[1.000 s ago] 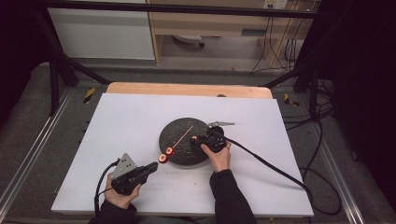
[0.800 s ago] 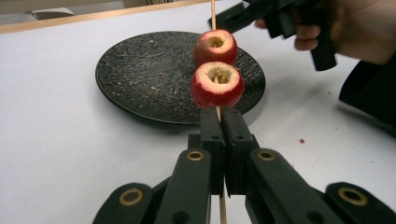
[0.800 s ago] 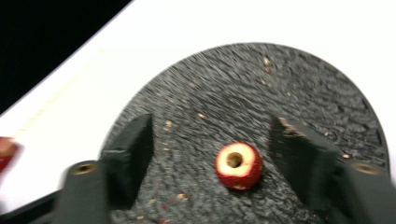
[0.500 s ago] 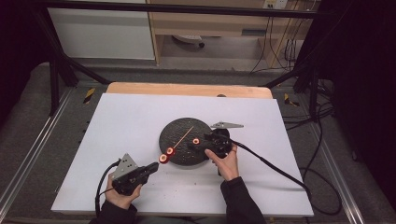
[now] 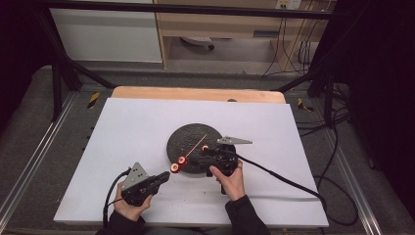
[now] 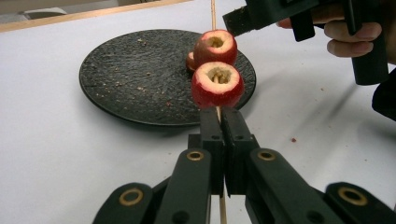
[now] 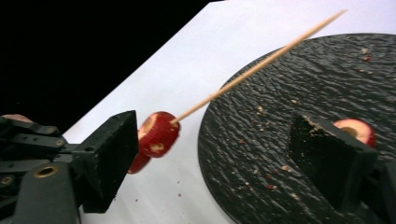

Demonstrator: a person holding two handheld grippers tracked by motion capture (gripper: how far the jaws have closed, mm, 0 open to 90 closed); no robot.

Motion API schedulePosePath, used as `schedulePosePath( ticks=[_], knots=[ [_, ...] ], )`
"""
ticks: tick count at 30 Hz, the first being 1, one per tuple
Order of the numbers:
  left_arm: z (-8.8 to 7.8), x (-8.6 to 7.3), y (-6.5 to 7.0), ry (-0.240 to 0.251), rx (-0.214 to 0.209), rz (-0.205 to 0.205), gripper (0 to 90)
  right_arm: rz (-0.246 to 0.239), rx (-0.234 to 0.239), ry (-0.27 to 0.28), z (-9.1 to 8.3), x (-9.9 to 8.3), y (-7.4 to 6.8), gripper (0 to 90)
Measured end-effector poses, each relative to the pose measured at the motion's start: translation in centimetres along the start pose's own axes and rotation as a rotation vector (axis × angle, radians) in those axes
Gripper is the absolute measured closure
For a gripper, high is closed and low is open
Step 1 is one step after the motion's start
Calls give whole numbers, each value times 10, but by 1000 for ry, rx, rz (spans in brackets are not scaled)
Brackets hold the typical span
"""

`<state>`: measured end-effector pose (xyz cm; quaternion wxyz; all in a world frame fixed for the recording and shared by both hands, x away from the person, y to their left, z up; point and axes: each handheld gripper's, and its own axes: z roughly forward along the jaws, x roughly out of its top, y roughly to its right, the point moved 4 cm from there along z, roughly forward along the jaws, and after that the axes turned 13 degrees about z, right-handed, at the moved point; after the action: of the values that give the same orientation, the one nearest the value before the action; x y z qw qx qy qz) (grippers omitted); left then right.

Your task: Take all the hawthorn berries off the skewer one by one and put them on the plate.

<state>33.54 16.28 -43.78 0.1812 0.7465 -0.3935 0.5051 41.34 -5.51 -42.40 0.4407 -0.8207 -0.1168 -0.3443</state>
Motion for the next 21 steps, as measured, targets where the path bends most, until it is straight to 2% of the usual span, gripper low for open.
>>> schedulePosePath(
  ticks=[4, 11, 21],
  knots=[
    [3, 0, 3, 0, -5, 2, 883, 20, 20, 1, 3, -3, -2, 253],
    [8, 1, 9, -1, -11, 11, 882, 50, 58, -30, 10, -11, -3, 383],
    [11, 2, 13, 1, -14, 13, 882, 77, 98, -60, 12, -15, -4, 550]
  ],
)
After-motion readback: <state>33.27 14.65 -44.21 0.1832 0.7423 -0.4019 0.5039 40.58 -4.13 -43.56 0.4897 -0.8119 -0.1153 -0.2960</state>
